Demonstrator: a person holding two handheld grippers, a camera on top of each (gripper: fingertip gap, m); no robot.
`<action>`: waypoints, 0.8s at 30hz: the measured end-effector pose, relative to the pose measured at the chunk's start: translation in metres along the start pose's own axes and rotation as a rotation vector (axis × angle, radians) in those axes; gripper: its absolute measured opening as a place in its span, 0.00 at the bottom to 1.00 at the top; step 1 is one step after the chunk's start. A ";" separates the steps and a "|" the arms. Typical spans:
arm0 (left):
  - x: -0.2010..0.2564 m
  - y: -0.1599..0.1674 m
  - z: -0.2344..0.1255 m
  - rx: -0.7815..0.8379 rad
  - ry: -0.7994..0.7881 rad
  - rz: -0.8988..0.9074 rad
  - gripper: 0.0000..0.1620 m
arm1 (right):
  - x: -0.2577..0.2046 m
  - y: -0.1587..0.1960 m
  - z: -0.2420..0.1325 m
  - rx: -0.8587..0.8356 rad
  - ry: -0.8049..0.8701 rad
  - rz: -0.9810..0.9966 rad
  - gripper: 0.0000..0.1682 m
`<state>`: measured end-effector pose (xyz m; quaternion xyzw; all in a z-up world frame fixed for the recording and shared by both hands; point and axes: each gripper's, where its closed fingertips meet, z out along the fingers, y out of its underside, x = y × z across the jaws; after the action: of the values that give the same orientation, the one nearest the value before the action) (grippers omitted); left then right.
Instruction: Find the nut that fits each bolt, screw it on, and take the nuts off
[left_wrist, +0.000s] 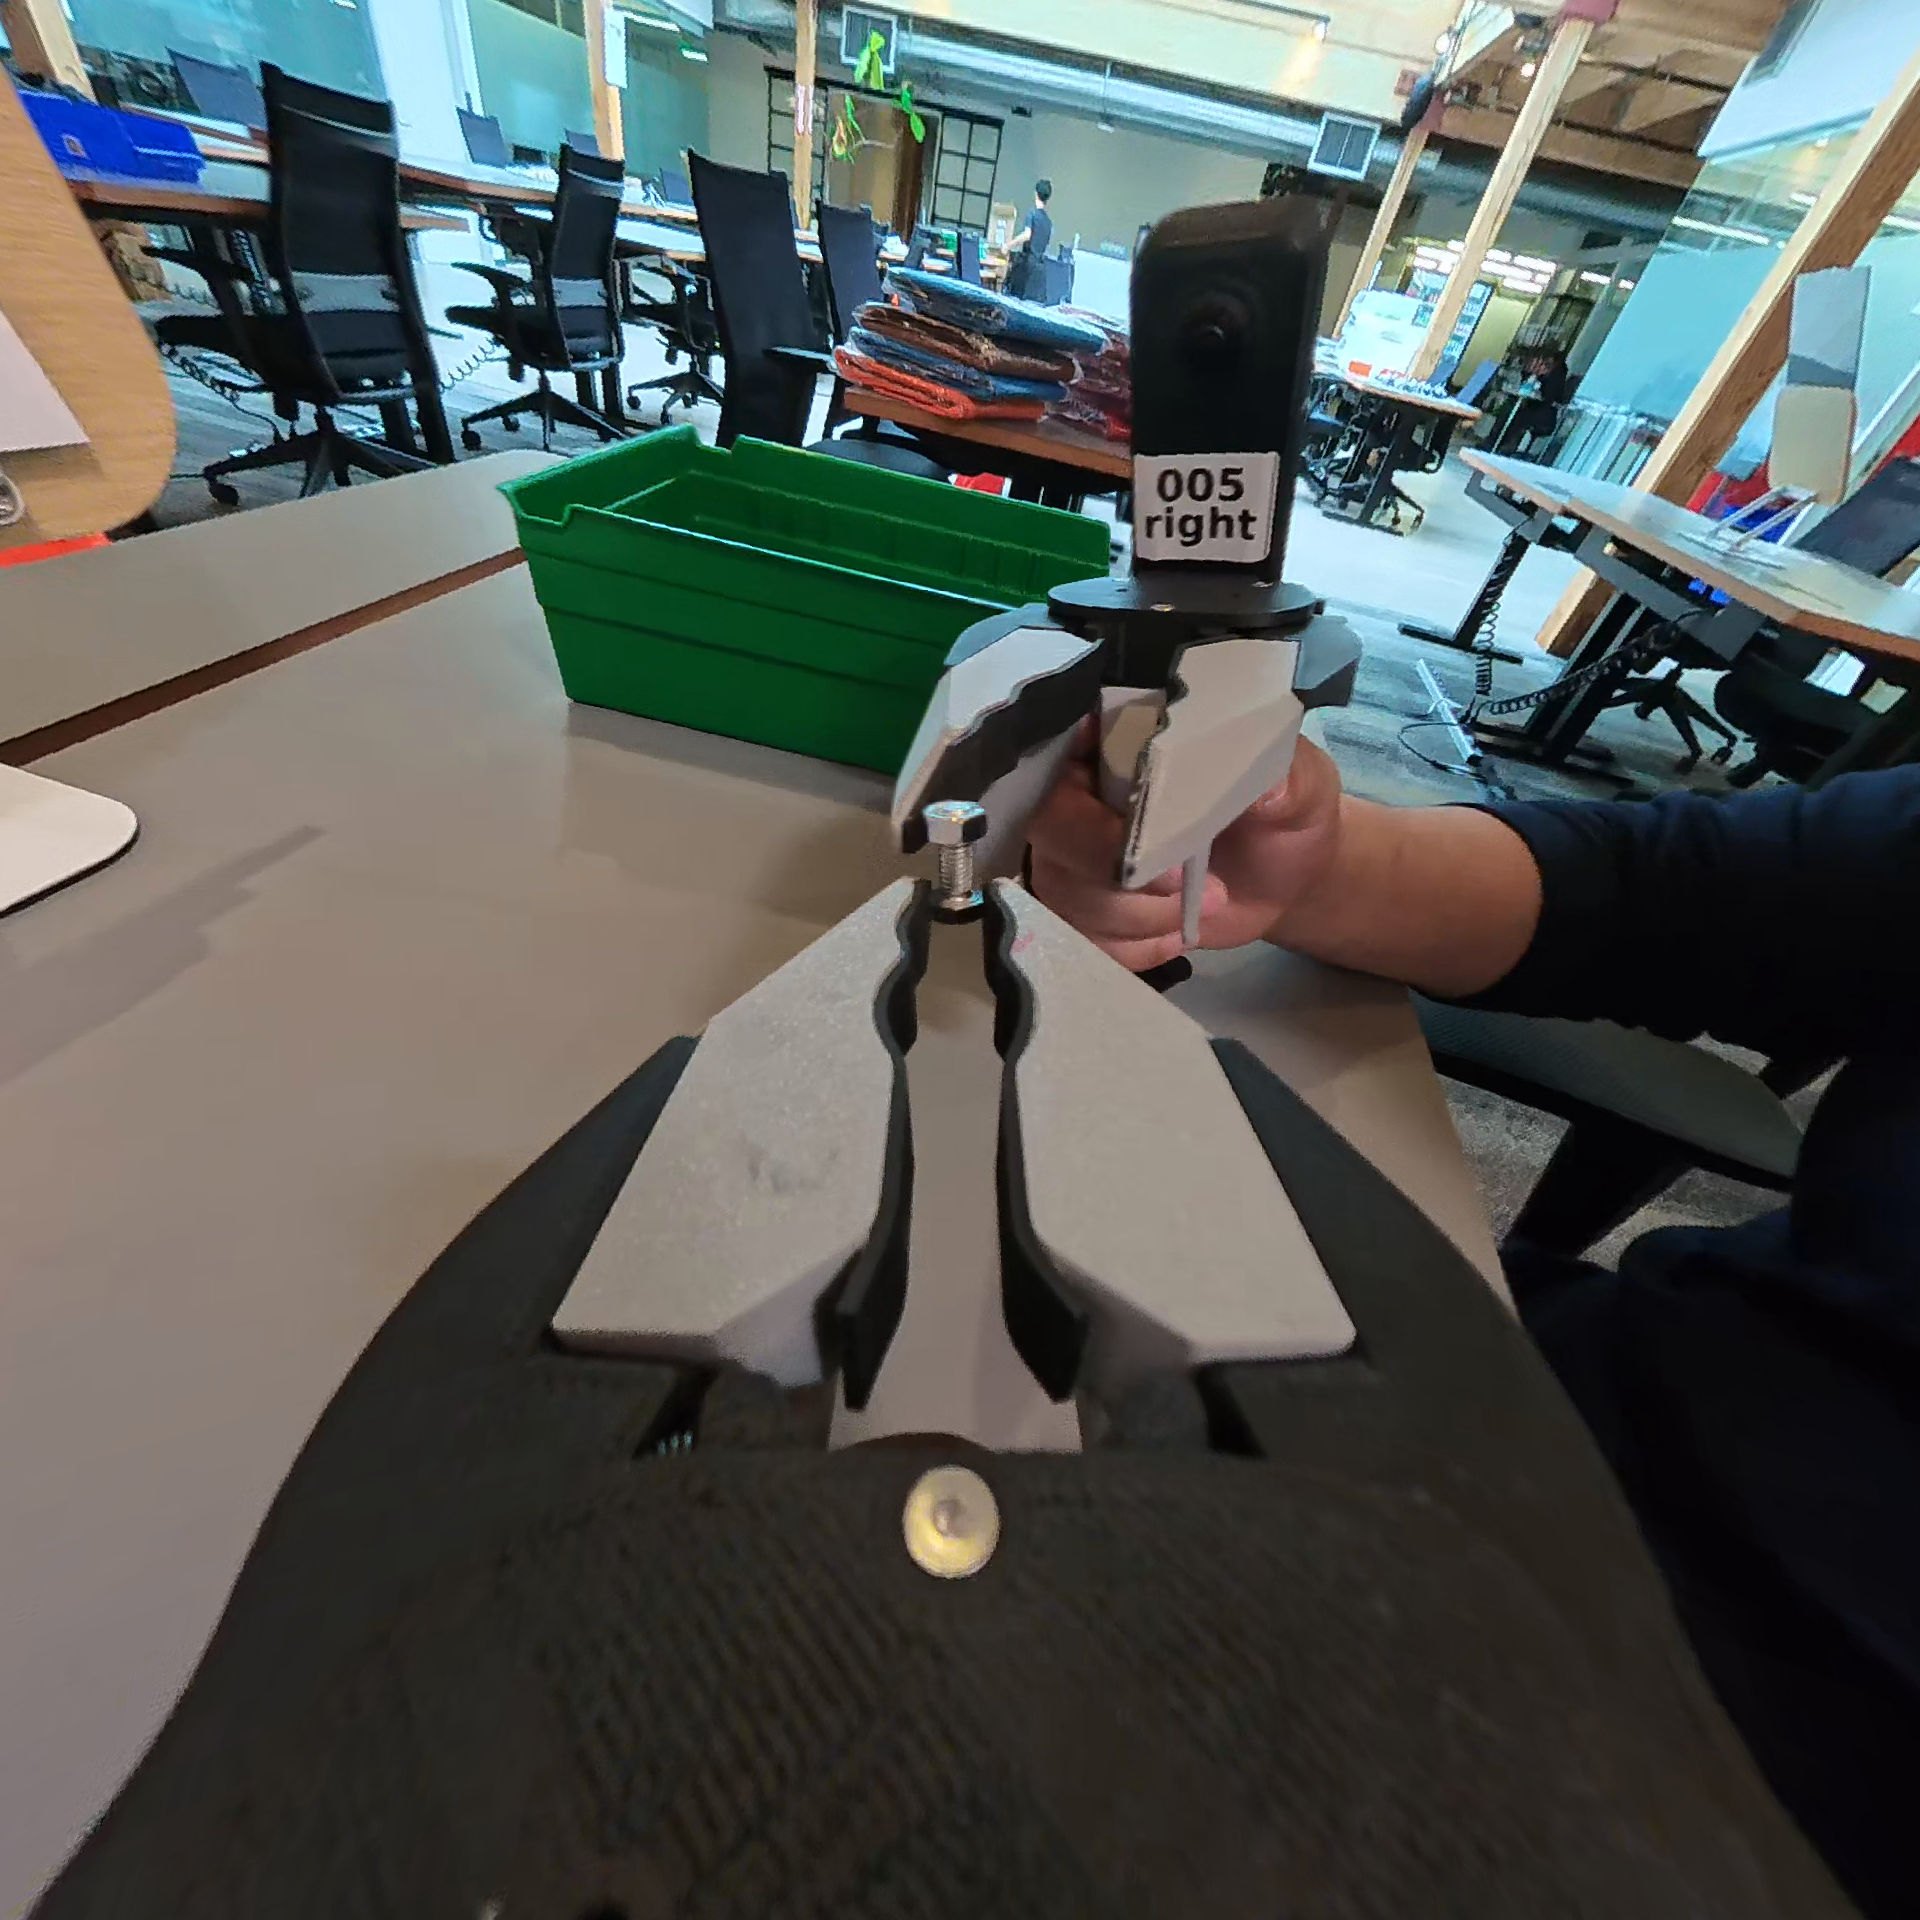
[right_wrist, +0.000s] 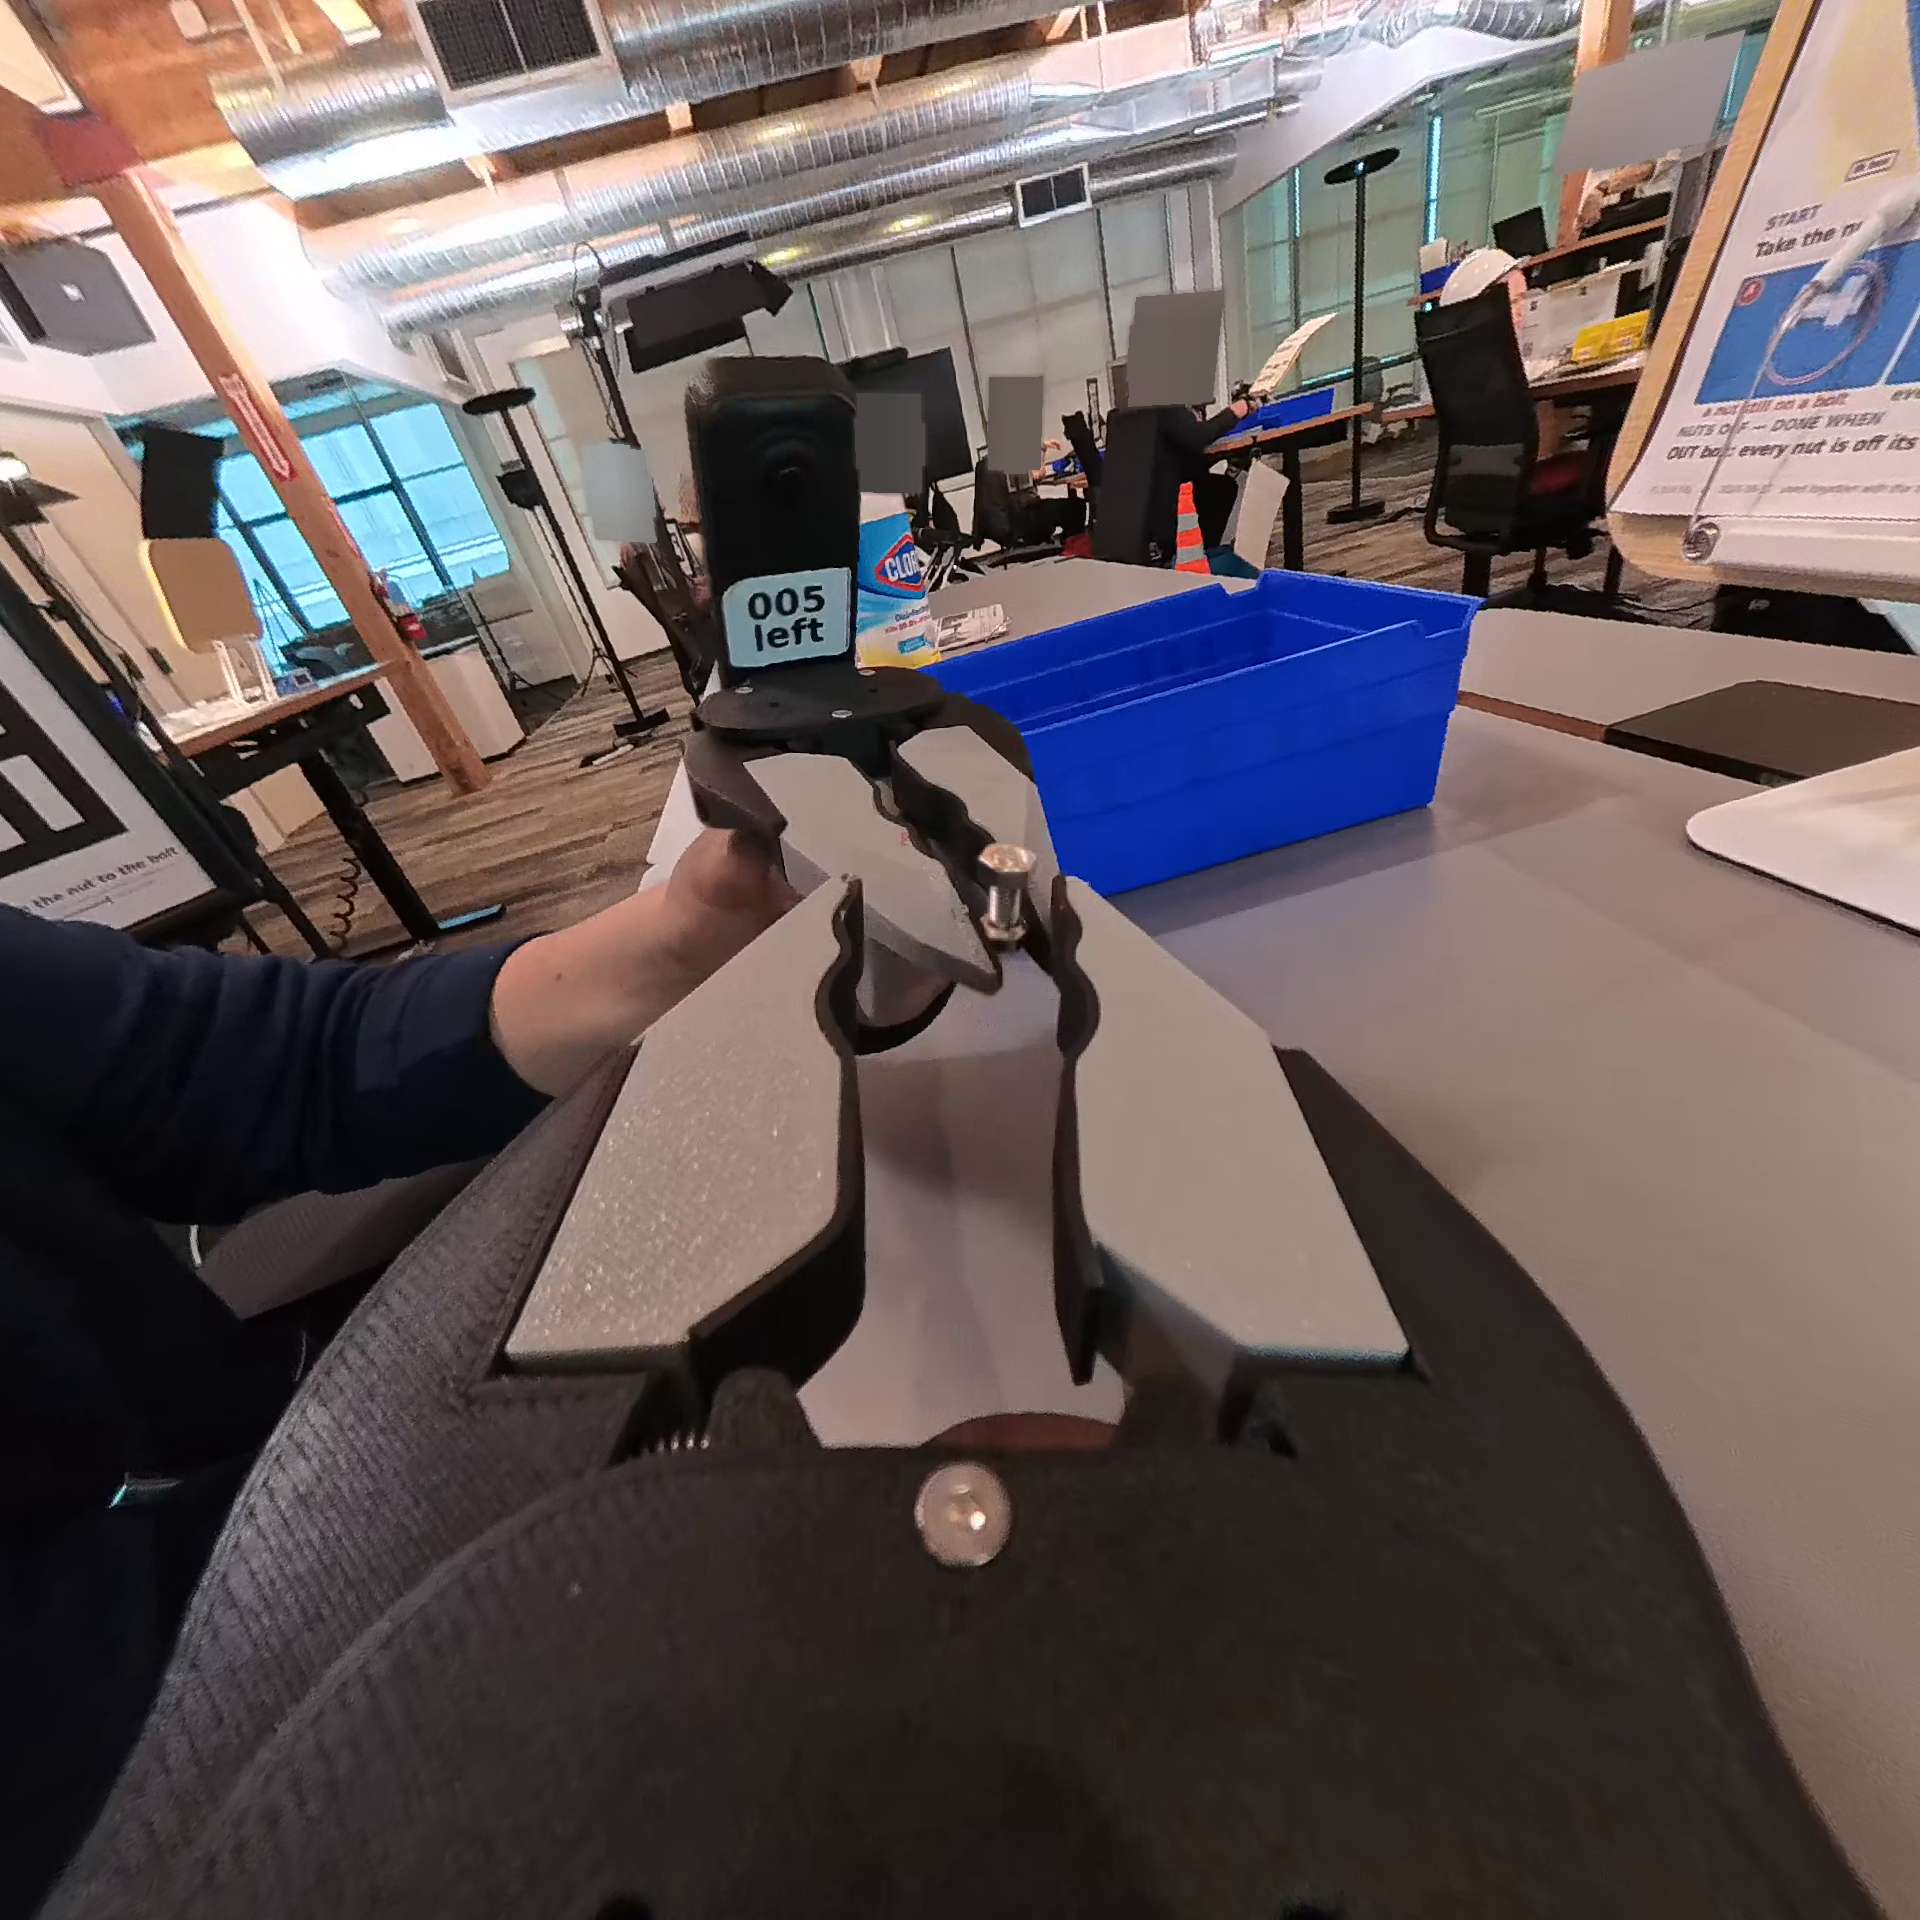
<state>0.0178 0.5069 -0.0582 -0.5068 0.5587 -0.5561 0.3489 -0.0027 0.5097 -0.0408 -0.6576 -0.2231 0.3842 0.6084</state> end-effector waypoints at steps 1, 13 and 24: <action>-0.001 0.000 0.000 0.002 -0.002 -0.003 0.05 | 0.000 0.000 0.000 0.002 -0.003 0.001 0.19; 0.005 0.006 0.007 -0.028 0.004 0.018 0.05 | 0.000 0.000 0.001 -0.002 0.007 -0.015 0.20; 0.011 0.011 0.015 -0.053 0.021 0.026 0.05 | -0.006 0.007 0.009 -0.032 -0.002 -0.038 0.20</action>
<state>0.0270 0.4908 -0.0694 -0.5028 0.5833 -0.5419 0.3365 -0.0140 0.5096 -0.0459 -0.6624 -0.2423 0.3697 0.6048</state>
